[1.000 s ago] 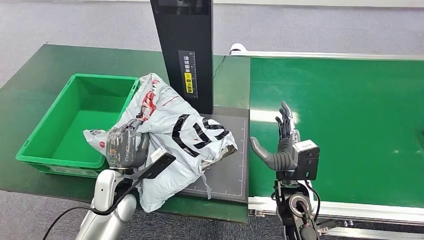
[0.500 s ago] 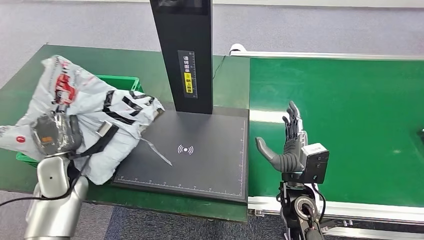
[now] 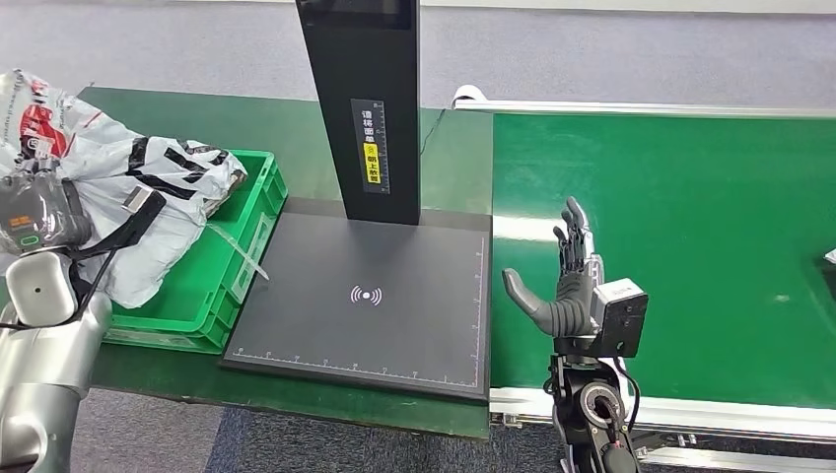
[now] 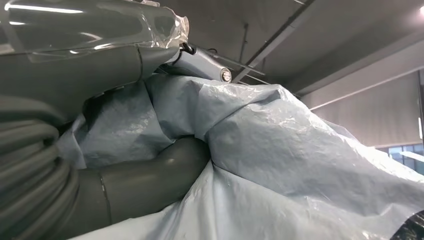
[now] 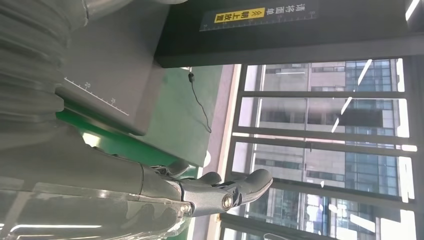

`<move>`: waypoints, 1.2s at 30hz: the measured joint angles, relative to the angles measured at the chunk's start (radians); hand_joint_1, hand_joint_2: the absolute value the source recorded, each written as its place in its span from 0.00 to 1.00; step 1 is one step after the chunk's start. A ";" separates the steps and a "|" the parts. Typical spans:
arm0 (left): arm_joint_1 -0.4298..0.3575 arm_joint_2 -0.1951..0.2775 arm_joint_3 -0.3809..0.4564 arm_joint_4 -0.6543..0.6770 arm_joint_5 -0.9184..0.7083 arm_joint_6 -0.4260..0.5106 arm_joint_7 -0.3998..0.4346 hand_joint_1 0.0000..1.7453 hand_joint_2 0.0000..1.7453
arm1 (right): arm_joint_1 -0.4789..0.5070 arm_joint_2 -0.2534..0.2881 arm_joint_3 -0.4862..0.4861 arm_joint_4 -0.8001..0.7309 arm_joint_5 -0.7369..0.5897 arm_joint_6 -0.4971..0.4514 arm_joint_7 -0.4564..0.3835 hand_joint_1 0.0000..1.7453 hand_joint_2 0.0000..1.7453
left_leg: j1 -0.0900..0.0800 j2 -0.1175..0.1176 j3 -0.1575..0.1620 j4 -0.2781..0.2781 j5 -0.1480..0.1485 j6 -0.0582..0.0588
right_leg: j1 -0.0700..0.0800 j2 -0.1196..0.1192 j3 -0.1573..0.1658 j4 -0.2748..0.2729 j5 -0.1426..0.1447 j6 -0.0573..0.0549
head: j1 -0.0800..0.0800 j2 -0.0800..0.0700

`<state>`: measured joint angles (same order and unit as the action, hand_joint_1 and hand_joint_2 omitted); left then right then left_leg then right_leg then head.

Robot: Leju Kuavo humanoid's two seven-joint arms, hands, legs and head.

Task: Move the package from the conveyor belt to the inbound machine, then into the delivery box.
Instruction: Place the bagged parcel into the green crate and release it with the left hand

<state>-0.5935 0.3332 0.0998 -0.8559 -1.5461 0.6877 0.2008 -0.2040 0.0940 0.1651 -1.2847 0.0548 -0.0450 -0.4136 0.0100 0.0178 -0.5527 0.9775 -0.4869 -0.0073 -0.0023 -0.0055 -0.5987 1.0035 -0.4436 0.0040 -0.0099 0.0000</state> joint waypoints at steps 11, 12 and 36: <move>-0.180 0.008 -0.085 0.348 -0.023 -0.264 0.083 1.00 1.00 | 0.002 -0.020 0.010 0.001 -0.004 0.000 -0.001 0.00 1.00 | 0.000 0.001 0.000 0.000 0.000 0.000 | 0.000 0.000 0.000 0.000 0.000 0.000 | 0.000 0.000; -0.189 0.006 -0.090 0.363 -0.023 -0.267 0.084 1.00 1.00 | 0.002 -0.021 0.010 0.001 -0.004 0.000 -0.001 0.00 1.00 | 0.000 0.001 0.000 0.000 0.000 0.000 | 0.000 0.000 0.000 0.000 0.000 0.000 | 0.000 0.000; -0.246 -0.041 -0.129 0.477 0.047 -0.163 0.084 0.00 1.00 | 0.016 -0.036 0.022 -0.019 -0.027 -0.011 0.031 0.00 1.00 | 0.000 0.001 0.000 0.000 0.000 0.000 | 0.000 0.001 0.000 0.000 0.001 0.000 | 0.000 0.000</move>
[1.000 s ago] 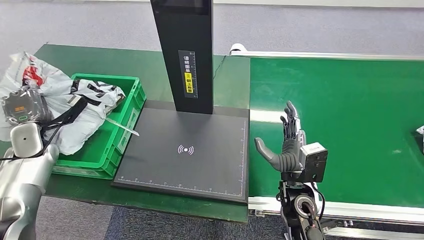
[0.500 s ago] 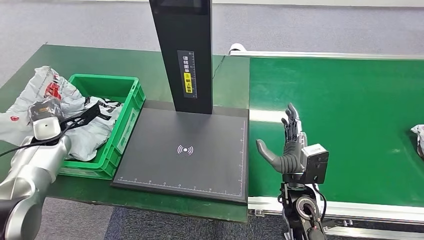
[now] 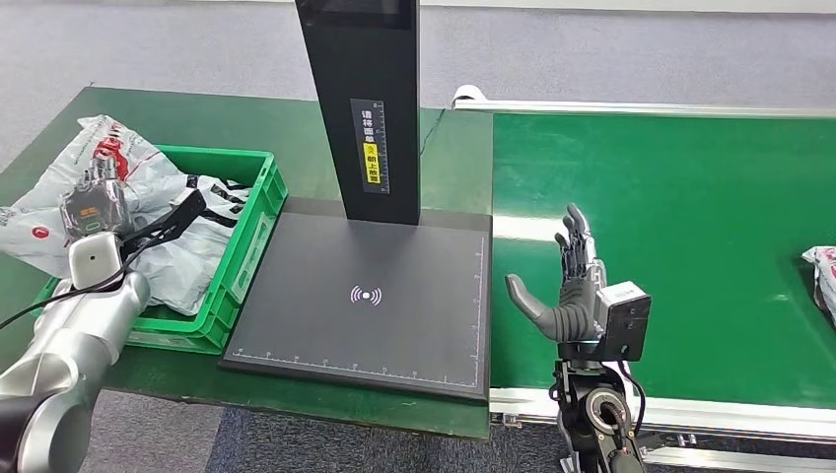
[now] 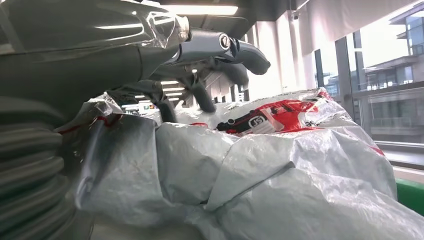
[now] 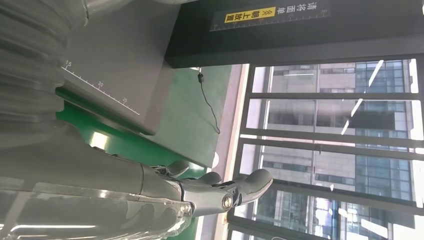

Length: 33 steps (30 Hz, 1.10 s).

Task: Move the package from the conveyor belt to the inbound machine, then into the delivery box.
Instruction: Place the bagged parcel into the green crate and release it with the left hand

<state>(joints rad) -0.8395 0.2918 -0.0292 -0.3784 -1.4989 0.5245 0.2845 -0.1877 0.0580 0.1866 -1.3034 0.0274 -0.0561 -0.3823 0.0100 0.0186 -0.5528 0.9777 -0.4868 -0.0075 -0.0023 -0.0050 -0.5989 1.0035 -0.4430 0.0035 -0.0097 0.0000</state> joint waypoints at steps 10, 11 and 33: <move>0.111 -0.047 0.084 -0.201 0.122 0.172 -0.275 0.00 1.00 | 0.012 -0.002 0.004 -0.007 0.003 0.000 0.001 0.00 1.00 | 0.000 0.001 0.000 0.000 0.000 0.000 | 0.000 0.000 0.000 0.000 0.000 0.000 | 0.000 0.000; 0.129 -0.058 0.100 -0.237 0.132 0.172 -0.297 0.00 1.00 | 0.012 -0.002 0.005 -0.007 0.005 0.000 0.001 0.00 1.00 | 0.000 0.001 0.000 0.000 0.000 0.000 | 0.000 0.000 0.000 0.000 0.000 0.000 | 0.000 0.000; 0.544 -0.321 -0.050 -0.776 1.554 -0.700 -0.681 0.00 1.00 | 0.043 0.004 0.035 -0.030 0.057 0.063 -0.026 0.00 1.00 | -0.001 0.000 -0.001 0.000 -0.002 0.000 | -0.001 0.000 0.000 -0.001 -0.001 0.001 | 0.000 0.000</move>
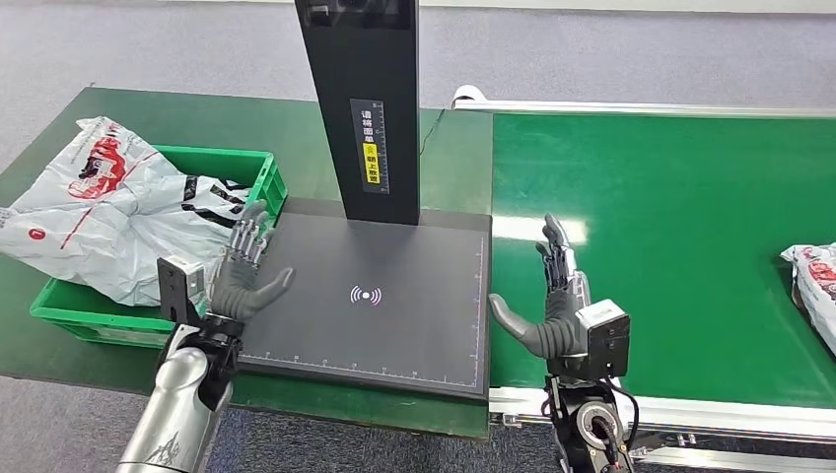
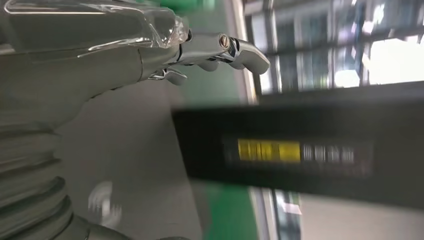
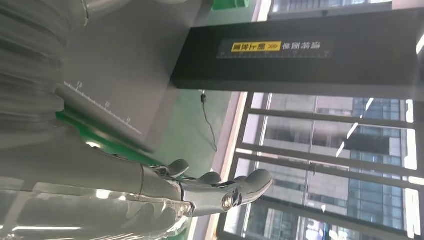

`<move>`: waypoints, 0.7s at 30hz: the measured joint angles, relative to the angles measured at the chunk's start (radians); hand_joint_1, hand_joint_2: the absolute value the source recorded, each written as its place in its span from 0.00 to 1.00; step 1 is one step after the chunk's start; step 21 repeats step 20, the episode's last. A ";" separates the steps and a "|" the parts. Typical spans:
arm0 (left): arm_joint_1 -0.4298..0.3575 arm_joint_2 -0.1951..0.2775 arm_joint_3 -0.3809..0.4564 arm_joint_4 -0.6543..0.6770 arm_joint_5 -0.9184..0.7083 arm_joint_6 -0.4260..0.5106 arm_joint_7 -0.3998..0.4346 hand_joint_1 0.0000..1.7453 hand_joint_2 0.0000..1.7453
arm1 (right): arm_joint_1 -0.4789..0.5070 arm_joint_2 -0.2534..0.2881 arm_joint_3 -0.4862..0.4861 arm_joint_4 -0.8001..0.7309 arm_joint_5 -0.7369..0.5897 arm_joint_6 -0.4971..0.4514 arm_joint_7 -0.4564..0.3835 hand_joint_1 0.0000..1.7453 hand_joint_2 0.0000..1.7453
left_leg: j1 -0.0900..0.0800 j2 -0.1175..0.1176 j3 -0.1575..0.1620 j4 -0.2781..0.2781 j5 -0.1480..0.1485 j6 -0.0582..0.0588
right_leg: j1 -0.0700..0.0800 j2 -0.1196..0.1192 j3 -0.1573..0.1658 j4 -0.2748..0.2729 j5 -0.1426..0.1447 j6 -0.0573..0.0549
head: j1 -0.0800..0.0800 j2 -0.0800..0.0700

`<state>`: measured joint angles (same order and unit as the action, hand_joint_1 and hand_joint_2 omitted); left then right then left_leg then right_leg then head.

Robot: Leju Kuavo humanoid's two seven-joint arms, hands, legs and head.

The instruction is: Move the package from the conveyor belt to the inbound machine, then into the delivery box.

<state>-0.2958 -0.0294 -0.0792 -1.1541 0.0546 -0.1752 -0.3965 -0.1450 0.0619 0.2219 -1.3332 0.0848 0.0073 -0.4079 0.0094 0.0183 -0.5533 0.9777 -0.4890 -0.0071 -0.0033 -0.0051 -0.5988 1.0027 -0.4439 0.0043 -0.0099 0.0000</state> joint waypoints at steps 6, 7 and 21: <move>0.016 -0.029 -0.045 0.024 0.068 -0.011 0.003 0.00 1.00 | -0.040 0.013 0.020 0.037 -0.007 0.032 0.001 0.00 1.00 | 0.000 0.000 0.000 0.000 0.000 0.000 | 0.000 0.000 0.000 0.000 0.000 0.000 | 0.000 0.000; 0.018 -0.033 -0.048 0.026 0.065 -0.001 -0.001 0.00 1.00 | -0.049 0.016 0.024 0.048 -0.011 0.040 0.002 0.00 1.00 | 0.000 0.000 0.000 0.000 0.000 0.000 | 0.000 0.000 0.000 0.000 0.000 0.000 | 0.000 0.000; 0.019 -0.047 -0.061 0.028 0.045 0.026 -0.028 0.00 1.00 | -0.114 0.032 0.052 0.183 -0.050 0.083 0.039 0.00 1.00 | 0.000 0.000 0.000 0.000 0.000 0.000 | 0.000 0.000 0.000 0.000 0.000 0.000 | 0.000 0.000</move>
